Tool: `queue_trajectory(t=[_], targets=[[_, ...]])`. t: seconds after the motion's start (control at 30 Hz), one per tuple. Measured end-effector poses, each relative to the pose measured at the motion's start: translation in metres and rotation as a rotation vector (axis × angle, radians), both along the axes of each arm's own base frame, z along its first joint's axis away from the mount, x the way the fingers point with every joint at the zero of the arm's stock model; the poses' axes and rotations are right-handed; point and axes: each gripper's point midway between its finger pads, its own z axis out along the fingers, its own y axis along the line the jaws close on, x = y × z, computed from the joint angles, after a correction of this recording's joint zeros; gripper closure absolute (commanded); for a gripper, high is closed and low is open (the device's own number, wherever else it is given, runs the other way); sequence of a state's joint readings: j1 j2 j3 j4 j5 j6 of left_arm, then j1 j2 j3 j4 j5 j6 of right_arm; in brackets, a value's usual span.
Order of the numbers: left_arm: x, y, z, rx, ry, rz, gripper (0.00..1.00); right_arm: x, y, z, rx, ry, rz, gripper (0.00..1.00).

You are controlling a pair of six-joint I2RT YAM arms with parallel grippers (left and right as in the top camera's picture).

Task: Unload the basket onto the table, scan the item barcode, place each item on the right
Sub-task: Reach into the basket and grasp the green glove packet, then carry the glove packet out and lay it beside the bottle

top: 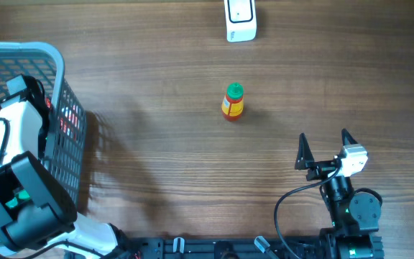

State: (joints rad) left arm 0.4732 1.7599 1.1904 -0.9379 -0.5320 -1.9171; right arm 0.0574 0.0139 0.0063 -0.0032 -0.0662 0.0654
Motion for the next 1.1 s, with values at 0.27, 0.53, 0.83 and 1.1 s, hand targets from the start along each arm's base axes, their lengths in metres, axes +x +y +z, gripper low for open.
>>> queue_trajectory(t=[0.27, 0.53, 0.83, 1.1], targets=[[-0.025, 0.001, 0.004, -0.017, 0.093, 0.017, 0.96, 0.000, 0.000, 0.000, 0.000, 0.000, 0.000, 0.00], [-0.008, 0.033, 0.134, 0.179, -0.112, -0.149, 0.96, 0.000, 0.000, 0.000, 0.000, 0.000, 0.000, 0.00], [-0.020, 0.009, 0.283, 0.406, -0.427, -0.327, 0.96, 0.000, 0.000, 0.000, 0.000, 0.000, 0.000, 0.00], [0.004, -0.040, 0.377, 0.569, -0.769, -0.677, 0.96, 0.000, 0.000, 0.000, 0.000, 0.000, 0.000, 0.00]])
